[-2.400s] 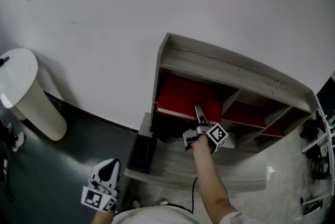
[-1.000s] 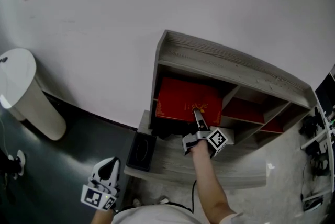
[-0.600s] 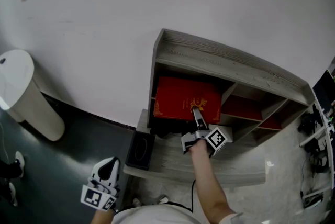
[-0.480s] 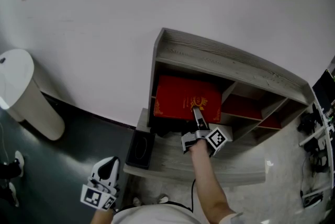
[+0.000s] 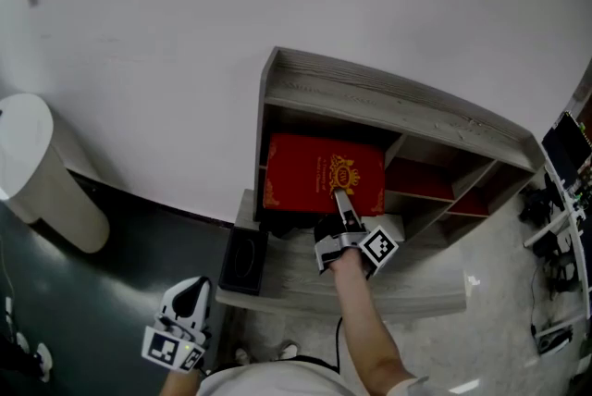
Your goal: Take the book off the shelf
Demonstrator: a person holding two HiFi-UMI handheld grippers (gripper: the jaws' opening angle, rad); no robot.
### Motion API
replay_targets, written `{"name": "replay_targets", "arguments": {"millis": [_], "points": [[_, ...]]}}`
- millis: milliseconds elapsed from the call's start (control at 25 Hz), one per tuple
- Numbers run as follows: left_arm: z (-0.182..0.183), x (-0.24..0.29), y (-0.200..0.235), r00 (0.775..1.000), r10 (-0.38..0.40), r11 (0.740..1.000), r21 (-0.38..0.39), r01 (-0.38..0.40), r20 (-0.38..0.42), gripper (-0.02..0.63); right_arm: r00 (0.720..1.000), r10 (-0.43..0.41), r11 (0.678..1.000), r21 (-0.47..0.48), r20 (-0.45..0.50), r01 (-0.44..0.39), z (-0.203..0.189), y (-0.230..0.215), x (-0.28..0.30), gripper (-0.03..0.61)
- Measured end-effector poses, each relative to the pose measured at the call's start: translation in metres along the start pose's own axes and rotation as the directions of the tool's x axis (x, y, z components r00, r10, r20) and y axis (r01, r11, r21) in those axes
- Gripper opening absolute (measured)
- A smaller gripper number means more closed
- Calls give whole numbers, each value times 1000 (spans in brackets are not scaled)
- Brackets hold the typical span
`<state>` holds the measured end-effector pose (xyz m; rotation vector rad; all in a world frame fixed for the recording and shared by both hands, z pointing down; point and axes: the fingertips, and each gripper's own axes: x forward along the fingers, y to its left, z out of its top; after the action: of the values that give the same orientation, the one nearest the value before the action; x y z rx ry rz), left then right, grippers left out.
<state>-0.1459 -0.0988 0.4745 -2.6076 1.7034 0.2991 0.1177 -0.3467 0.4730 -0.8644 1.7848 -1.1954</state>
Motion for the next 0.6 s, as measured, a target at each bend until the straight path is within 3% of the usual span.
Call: {"name": "replay_targets", "arguments": {"millis": [600], "points": [[3,-4,-11,999,-47,999,2,47,14,17,1000,-1,1000,-26,-16,1,-11,12,-53,249]]}}
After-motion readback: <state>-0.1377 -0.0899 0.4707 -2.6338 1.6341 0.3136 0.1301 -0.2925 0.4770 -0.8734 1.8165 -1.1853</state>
